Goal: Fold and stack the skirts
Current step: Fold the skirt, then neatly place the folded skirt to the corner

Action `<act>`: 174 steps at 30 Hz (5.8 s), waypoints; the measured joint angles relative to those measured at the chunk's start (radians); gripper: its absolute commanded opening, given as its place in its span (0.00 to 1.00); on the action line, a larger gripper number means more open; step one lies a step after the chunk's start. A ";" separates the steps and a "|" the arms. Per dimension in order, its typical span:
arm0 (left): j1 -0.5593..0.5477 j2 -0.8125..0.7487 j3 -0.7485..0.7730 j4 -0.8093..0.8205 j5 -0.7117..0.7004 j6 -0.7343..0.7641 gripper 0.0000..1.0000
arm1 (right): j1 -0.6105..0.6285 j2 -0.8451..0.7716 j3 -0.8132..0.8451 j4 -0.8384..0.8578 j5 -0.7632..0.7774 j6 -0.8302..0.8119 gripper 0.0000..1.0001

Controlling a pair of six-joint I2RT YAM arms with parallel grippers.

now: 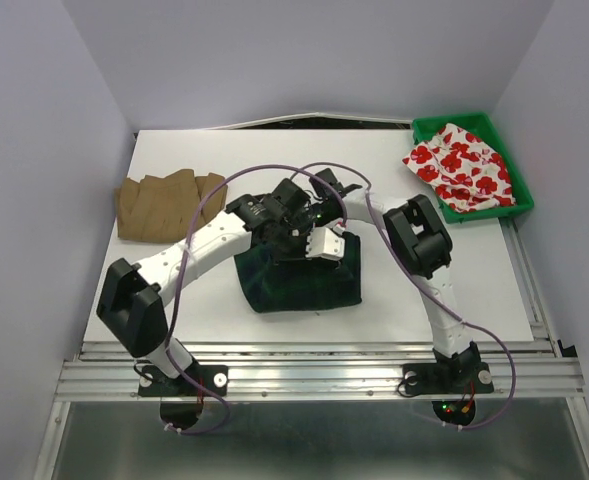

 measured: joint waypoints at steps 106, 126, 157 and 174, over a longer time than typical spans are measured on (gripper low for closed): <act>0.584 0.445 -0.047 0.518 0.596 -0.950 0.74 | -0.226 -0.290 -0.297 -0.112 0.090 0.157 0.80; 0.790 0.064 -0.576 0.604 0.408 -1.266 0.98 | -0.279 -0.769 -1.027 0.327 0.265 0.696 1.00; 0.808 0.311 -0.415 0.861 0.553 -1.345 0.98 | -0.281 -0.445 -0.676 0.497 0.306 0.512 1.00; 0.802 0.302 -0.332 0.769 0.359 -1.370 0.98 | -0.290 -0.223 -0.352 0.480 0.499 0.516 0.61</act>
